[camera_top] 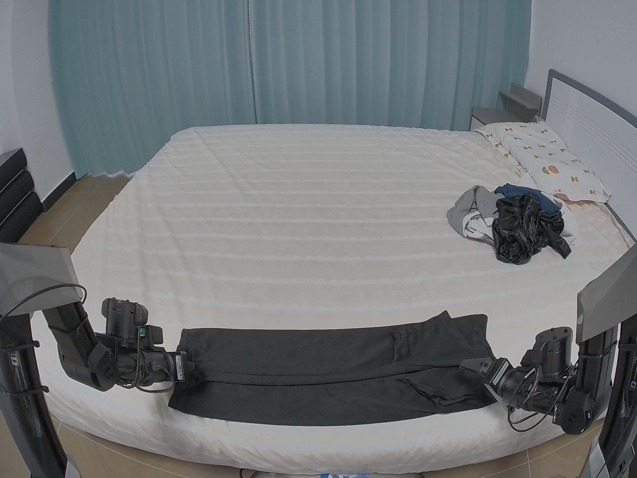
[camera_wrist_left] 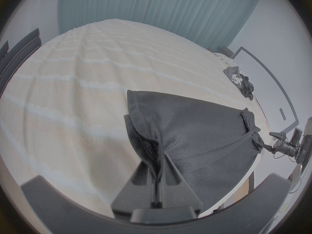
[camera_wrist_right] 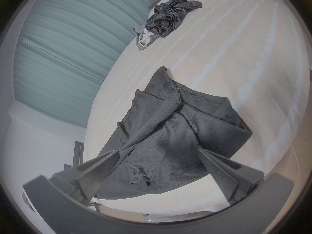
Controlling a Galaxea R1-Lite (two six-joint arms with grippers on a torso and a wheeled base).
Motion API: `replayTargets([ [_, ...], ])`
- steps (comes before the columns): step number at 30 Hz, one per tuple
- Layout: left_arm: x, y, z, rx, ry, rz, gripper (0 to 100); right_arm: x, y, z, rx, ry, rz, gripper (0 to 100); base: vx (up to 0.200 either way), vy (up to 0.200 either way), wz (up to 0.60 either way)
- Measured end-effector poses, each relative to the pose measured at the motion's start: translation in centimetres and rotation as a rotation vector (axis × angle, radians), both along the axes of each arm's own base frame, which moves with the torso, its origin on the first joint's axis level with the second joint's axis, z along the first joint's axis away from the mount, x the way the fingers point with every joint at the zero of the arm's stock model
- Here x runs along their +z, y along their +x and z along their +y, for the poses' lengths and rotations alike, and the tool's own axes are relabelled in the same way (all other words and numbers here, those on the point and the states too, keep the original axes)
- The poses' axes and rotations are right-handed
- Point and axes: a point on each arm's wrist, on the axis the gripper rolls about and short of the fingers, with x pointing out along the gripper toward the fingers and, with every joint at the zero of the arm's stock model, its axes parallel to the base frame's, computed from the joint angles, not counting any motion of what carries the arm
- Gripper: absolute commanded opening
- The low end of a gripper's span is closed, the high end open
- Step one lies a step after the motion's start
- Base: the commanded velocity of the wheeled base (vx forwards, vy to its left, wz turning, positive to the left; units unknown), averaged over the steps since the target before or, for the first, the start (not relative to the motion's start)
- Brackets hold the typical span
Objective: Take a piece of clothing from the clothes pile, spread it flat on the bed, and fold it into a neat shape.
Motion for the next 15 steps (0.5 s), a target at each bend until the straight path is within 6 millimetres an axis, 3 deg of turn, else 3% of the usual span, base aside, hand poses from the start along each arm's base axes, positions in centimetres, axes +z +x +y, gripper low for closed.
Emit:
replayTargets([
  [15,1.8,0.5,0.0,0.041,-0.037,-0.053,0,0.2,0.0,0.0,-0.004,-0.001,-0.009,100,0.0,0.0,0.0],
])
